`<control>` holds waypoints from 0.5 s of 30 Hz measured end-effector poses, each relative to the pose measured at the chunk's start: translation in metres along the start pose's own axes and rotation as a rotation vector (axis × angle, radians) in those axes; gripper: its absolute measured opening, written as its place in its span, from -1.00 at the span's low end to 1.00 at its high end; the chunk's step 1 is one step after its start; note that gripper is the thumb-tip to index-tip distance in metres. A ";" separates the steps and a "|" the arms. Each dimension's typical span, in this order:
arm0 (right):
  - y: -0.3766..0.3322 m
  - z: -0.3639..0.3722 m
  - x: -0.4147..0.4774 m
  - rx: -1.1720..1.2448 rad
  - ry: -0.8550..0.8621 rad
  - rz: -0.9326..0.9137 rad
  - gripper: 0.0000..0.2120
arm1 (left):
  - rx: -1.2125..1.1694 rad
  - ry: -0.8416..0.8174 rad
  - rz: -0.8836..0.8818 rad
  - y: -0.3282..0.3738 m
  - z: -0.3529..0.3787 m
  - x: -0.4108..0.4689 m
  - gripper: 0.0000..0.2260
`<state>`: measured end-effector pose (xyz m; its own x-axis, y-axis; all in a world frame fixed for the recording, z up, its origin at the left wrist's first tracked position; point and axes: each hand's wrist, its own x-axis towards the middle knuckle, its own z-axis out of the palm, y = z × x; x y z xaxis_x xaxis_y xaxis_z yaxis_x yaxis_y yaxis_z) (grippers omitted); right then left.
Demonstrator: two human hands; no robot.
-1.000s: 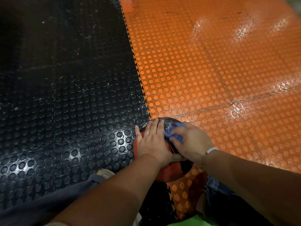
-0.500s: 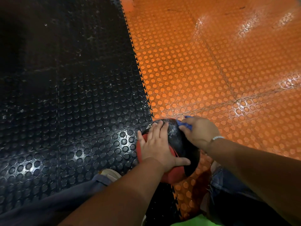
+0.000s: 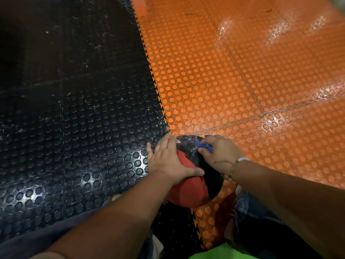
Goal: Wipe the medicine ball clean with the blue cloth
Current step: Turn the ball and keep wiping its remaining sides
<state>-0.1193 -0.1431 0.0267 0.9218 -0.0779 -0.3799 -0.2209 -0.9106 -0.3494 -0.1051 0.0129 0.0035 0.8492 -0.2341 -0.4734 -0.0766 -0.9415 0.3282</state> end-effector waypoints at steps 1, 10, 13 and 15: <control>-0.003 -0.001 -0.005 0.015 0.011 -0.021 -0.65 | 0.011 -0.032 -0.015 -0.003 0.001 -0.001 0.18; -0.015 0.002 0.007 -0.154 0.035 -0.115 -0.71 | -0.015 -0.081 -0.008 -0.014 0.013 -0.006 0.21; -0.018 0.003 0.013 -0.192 0.040 -0.118 -0.75 | -0.037 -0.080 -0.016 -0.012 0.013 -0.002 0.20; -0.028 0.007 -0.004 -0.231 -0.033 -0.333 -0.72 | -0.051 -0.080 -0.001 -0.013 0.014 0.000 0.13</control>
<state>-0.1193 -0.1140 0.0318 0.9193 0.2463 -0.3071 0.1688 -0.9514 -0.2577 -0.1113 0.0218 -0.0117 0.8048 -0.2533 -0.5367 -0.0470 -0.9287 0.3678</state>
